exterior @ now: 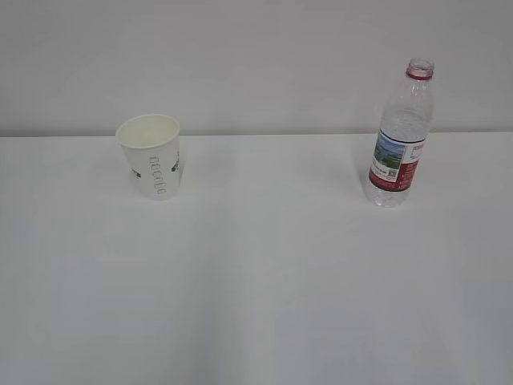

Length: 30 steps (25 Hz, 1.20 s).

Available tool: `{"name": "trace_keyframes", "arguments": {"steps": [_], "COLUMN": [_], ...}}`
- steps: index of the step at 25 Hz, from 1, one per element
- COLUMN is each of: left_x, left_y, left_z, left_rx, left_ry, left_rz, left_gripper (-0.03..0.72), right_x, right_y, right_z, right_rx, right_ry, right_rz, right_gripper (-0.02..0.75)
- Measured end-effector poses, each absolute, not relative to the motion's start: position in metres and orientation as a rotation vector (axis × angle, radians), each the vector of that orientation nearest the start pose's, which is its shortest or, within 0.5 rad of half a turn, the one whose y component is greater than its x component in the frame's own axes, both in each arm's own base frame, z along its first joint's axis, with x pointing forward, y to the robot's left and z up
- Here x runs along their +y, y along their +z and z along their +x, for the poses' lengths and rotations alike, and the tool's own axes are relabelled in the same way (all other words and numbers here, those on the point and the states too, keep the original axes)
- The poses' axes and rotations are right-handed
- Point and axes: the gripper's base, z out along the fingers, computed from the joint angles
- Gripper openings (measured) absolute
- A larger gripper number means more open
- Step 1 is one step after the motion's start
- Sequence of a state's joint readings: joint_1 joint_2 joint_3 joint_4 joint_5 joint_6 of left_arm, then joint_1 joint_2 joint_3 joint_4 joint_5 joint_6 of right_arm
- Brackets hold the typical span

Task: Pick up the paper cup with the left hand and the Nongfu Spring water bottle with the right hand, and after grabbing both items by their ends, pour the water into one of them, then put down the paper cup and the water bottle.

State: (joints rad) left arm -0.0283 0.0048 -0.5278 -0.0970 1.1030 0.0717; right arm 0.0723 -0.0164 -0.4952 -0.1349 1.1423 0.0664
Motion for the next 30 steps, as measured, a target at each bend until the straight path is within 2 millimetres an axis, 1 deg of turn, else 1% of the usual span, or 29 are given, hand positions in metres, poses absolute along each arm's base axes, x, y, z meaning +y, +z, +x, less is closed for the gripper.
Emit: {"name": "trace_keyframes", "arguments": {"steps": [21,25,30], "left_x": [-0.0076,-0.0076,-0.0076], "left_y": [0.2819,0.2819,0.2819], "left_z": [-0.0096,-0.0096,-0.0096], "left_rx": [2.058,2.058,2.058], "left_ry": [-0.089,-0.089,-0.089], "left_rz": [0.111,0.111,0.111], "left_gripper": [0.587,0.587,0.587], "right_x": [-0.0120,-0.0155,-0.0160], "right_y": [0.2700,0.2704,0.2705], "right_z": [-0.0100,-0.0101,-0.0101], "right_rx": [2.107,2.103,2.103], "right_ry": [-0.082,-0.137,-0.146], "right_rz": [0.008,0.006,0.004], "right_gripper": [0.589,0.589,0.589]}}
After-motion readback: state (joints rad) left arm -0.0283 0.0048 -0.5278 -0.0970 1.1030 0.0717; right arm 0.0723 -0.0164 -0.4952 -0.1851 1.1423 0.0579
